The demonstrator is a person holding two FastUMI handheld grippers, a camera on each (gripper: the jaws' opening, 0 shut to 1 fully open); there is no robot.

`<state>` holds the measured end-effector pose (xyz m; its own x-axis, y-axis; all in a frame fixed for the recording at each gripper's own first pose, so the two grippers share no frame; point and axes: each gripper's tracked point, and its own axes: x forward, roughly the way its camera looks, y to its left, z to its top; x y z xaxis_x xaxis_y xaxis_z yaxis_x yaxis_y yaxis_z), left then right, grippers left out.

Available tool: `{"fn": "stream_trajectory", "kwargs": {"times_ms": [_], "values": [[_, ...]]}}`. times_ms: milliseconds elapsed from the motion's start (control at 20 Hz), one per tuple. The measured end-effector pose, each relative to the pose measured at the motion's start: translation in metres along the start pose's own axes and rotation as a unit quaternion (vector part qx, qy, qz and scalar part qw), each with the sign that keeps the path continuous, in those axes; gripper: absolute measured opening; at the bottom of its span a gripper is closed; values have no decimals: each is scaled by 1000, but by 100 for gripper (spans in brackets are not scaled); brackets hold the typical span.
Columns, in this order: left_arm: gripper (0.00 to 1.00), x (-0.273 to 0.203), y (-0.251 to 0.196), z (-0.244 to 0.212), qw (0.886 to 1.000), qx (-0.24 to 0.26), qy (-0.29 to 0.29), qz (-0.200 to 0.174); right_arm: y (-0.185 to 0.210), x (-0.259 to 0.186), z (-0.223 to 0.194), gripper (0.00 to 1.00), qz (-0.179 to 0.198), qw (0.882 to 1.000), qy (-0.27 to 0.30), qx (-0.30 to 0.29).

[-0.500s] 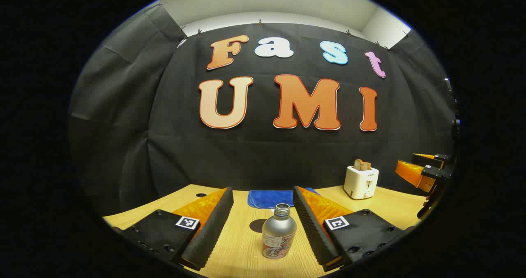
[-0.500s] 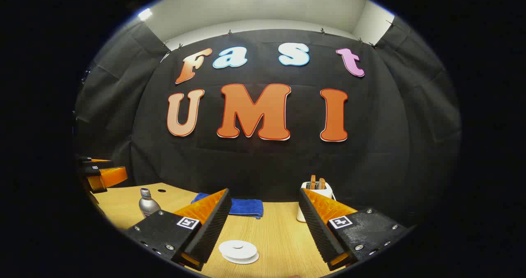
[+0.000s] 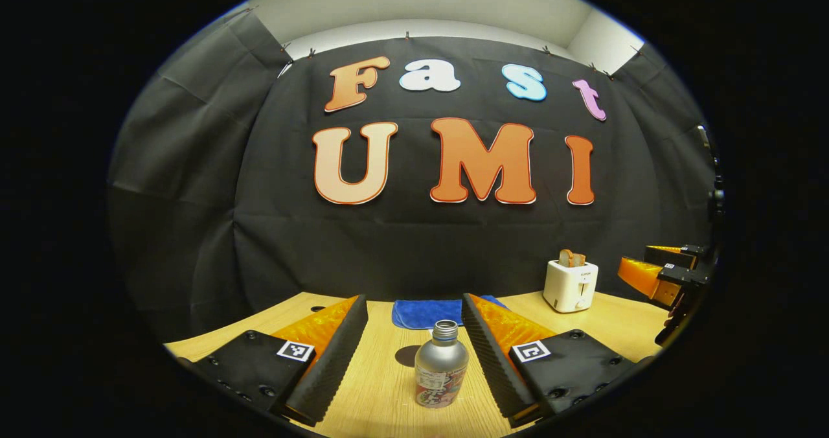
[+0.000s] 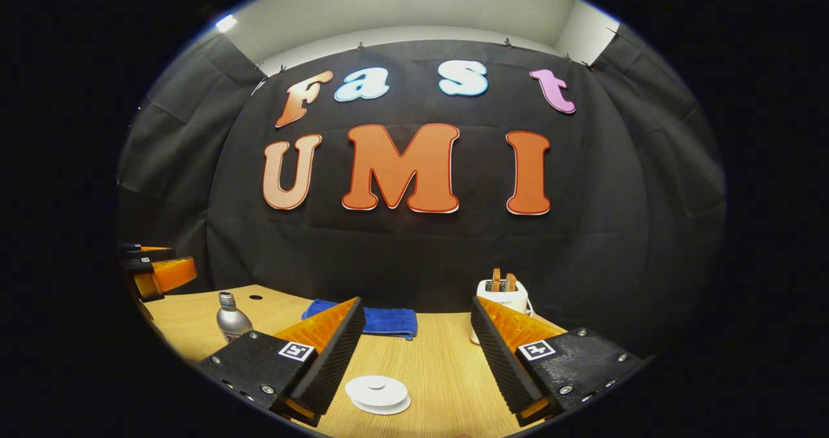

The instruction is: Open the teacup lid with one hand, grasp the water bottle and pour water into the teacup with the other hand; after pouring, place the water bottle on the coaster and then close the teacup lid.

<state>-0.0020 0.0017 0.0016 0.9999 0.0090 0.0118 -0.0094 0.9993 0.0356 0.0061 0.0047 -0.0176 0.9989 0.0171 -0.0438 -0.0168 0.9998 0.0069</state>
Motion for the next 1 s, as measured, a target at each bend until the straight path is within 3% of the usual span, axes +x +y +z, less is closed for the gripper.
{"fn": "stream_trajectory", "kwargs": {"times_ms": [600, 1000], "values": [[97, 2, -5, -5, 1000, 1, 0, -3, 9, 3, -13, 98, 12, 1000, 17, -10], [95, 1, -7, -9, 1000, 10, -3, -9, 22, 15, -52, 98, 31, 997, 65, -16]]}}
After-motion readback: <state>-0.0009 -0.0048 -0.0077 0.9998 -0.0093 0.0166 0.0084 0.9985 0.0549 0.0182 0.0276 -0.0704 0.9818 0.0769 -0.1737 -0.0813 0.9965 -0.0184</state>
